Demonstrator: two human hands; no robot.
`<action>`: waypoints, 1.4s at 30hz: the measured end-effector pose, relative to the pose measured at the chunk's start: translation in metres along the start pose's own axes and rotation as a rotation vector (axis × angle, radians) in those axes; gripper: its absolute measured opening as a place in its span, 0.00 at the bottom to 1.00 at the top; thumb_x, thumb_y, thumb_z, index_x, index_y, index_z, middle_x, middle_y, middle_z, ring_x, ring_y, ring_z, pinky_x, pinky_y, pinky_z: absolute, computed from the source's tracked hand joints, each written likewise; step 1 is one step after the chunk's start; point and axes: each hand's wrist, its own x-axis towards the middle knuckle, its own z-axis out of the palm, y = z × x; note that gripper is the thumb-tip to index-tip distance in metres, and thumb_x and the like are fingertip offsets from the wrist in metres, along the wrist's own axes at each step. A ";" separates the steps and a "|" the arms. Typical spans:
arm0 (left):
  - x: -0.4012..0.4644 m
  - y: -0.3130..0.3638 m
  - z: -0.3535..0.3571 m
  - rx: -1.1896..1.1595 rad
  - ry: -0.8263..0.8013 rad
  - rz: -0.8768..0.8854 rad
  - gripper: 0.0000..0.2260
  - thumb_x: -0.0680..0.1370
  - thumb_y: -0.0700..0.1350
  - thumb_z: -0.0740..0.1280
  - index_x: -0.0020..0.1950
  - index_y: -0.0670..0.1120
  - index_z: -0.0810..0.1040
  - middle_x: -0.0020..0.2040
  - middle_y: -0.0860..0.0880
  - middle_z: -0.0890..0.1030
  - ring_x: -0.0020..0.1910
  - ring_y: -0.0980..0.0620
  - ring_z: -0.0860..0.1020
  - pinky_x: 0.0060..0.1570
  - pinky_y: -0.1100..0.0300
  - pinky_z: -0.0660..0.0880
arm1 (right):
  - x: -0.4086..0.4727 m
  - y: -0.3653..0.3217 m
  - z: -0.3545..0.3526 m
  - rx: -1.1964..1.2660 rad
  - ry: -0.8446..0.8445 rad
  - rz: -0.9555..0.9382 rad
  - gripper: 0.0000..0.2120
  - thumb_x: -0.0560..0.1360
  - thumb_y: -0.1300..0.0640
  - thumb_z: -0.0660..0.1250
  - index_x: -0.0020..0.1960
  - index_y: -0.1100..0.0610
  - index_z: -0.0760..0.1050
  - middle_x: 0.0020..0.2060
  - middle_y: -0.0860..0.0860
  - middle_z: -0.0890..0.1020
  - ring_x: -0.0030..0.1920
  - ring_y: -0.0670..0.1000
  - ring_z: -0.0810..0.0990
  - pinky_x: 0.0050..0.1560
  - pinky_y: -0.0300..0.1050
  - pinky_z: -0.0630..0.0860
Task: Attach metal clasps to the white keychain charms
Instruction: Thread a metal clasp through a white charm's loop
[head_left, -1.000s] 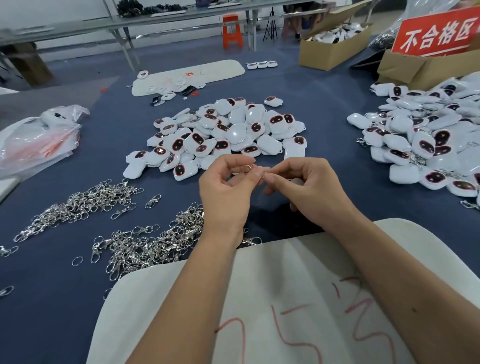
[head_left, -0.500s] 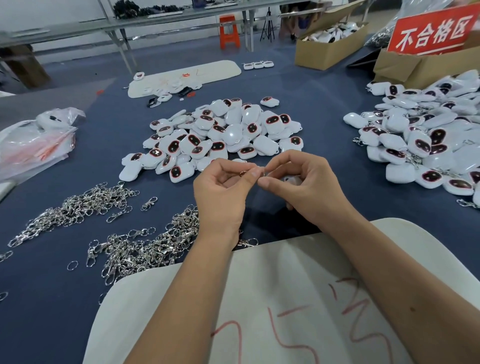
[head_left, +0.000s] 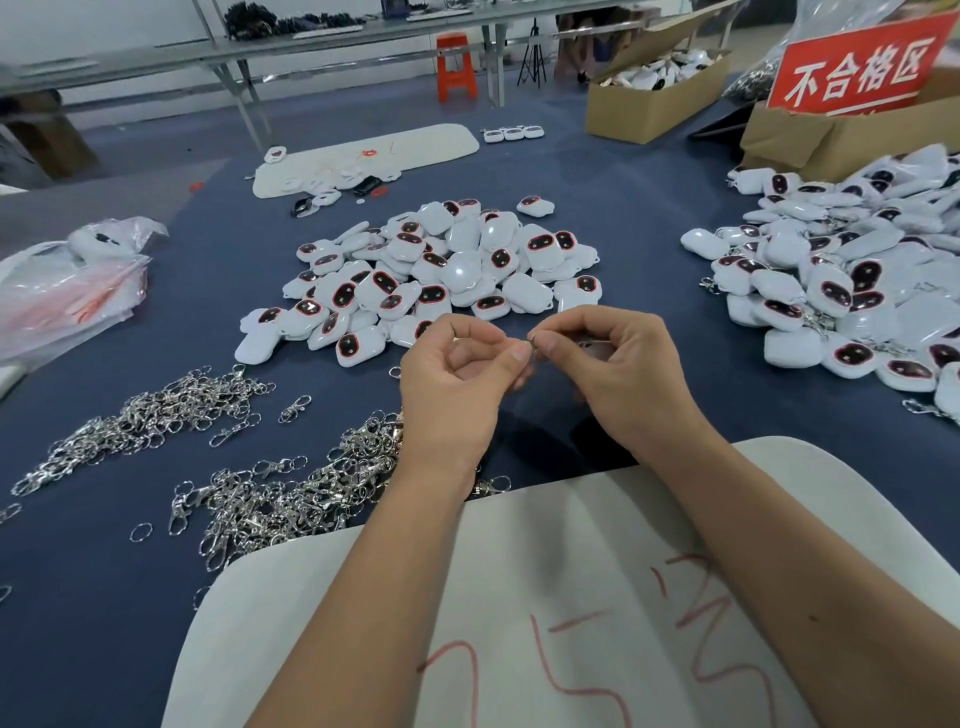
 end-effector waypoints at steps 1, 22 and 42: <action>0.000 0.000 0.000 0.040 0.006 0.009 0.07 0.75 0.31 0.74 0.47 0.39 0.78 0.38 0.43 0.85 0.38 0.50 0.84 0.43 0.59 0.80 | 0.000 0.000 0.000 0.010 -0.002 0.004 0.05 0.79 0.60 0.74 0.46 0.54 0.86 0.35 0.42 0.85 0.31 0.40 0.78 0.36 0.27 0.71; 0.002 0.001 -0.003 0.111 -0.146 -0.029 0.07 0.79 0.33 0.68 0.43 0.41 0.83 0.33 0.48 0.82 0.33 0.54 0.78 0.38 0.62 0.77 | 0.001 -0.002 -0.001 0.045 -0.082 -0.007 0.09 0.80 0.63 0.71 0.46 0.53 0.86 0.29 0.37 0.81 0.29 0.40 0.77 0.34 0.28 0.71; 0.001 0.005 -0.006 0.177 -0.199 -0.013 0.05 0.80 0.34 0.67 0.46 0.38 0.81 0.34 0.48 0.81 0.33 0.56 0.77 0.38 0.66 0.76 | 0.001 0.007 -0.004 0.126 -0.066 -0.005 0.07 0.77 0.60 0.76 0.49 0.49 0.86 0.39 0.48 0.87 0.28 0.47 0.74 0.30 0.41 0.75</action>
